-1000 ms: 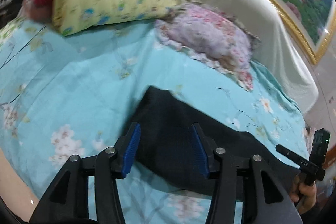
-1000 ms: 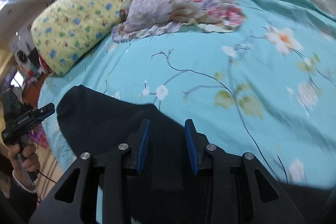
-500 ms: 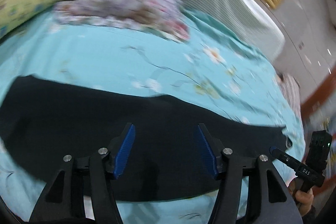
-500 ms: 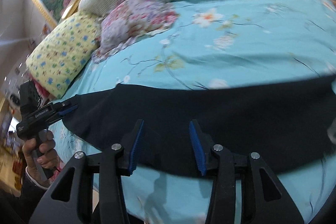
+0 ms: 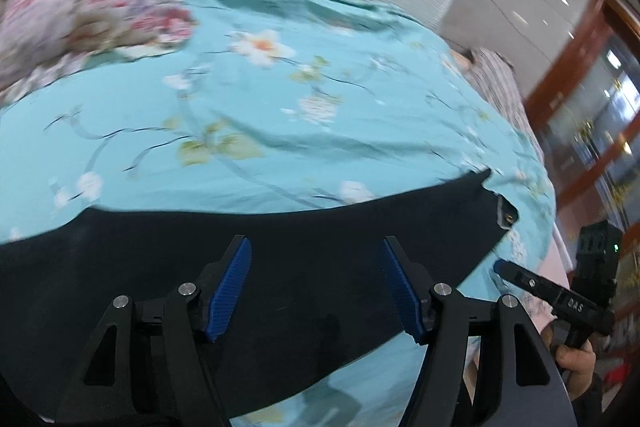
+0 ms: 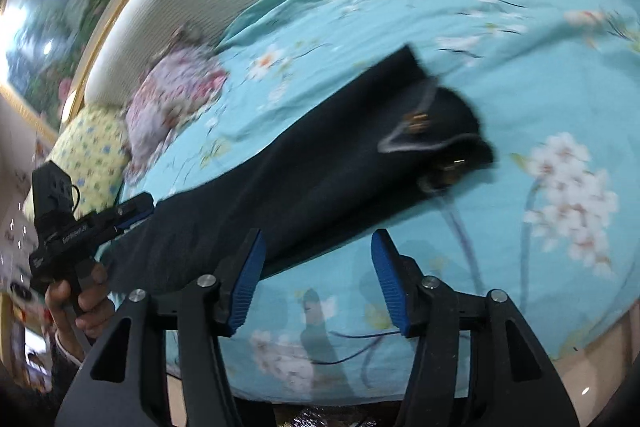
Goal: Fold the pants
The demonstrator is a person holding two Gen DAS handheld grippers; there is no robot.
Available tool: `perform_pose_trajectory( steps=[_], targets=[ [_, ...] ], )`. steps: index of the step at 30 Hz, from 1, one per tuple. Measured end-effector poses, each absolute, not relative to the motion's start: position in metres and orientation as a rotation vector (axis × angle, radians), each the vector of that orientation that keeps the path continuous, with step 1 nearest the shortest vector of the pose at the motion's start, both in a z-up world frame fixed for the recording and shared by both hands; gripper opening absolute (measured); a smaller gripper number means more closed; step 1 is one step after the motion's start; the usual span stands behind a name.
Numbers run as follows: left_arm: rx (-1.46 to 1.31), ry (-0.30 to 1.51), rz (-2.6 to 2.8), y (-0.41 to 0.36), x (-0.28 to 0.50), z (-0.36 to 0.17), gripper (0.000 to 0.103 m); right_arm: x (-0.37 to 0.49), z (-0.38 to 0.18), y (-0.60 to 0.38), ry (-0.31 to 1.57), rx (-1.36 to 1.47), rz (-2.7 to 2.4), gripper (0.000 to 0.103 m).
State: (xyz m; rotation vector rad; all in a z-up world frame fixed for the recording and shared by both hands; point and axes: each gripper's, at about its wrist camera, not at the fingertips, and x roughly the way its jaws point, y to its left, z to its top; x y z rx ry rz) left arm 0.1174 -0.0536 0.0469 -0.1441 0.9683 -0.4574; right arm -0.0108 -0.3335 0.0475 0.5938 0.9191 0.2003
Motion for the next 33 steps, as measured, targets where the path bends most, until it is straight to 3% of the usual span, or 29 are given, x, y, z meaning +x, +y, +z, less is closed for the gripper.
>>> perform_pose_trajectory(
  steps=[5, 19, 20, 22, 23, 33],
  targets=[
    [-0.106, 0.994, -0.511, -0.083, 0.126, 0.046, 0.070, -0.012, 0.042, -0.353, 0.892, 0.655, 0.146, 0.066],
    [0.000, 1.078, -0.613, -0.142, 0.156, 0.031, 0.072, 0.009, 0.030, -0.373, 0.832, 0.769, 0.090, 0.066],
    [0.010, 1.086, -0.629, -0.149, 0.159, 0.030, 0.073, 0.010, 0.029, -0.375, 0.826, 0.772, 0.085, 0.062],
    [0.048, 1.094, -0.660, -0.165, 0.166, 0.028, 0.073, 0.010, 0.027, -0.378, 0.825, 0.750, 0.054, 0.020],
    [0.081, 1.098, -0.677, -0.177, 0.170, 0.027, 0.073, 0.011, 0.024, -0.381, 0.829, 0.751, 0.050, 0.016],
    [0.251, 1.192, -0.888, -0.277, 0.199, 0.001, 0.068, 0.001, 0.016, -0.414, 0.757, 0.848, 0.097, 0.012]
  ],
)
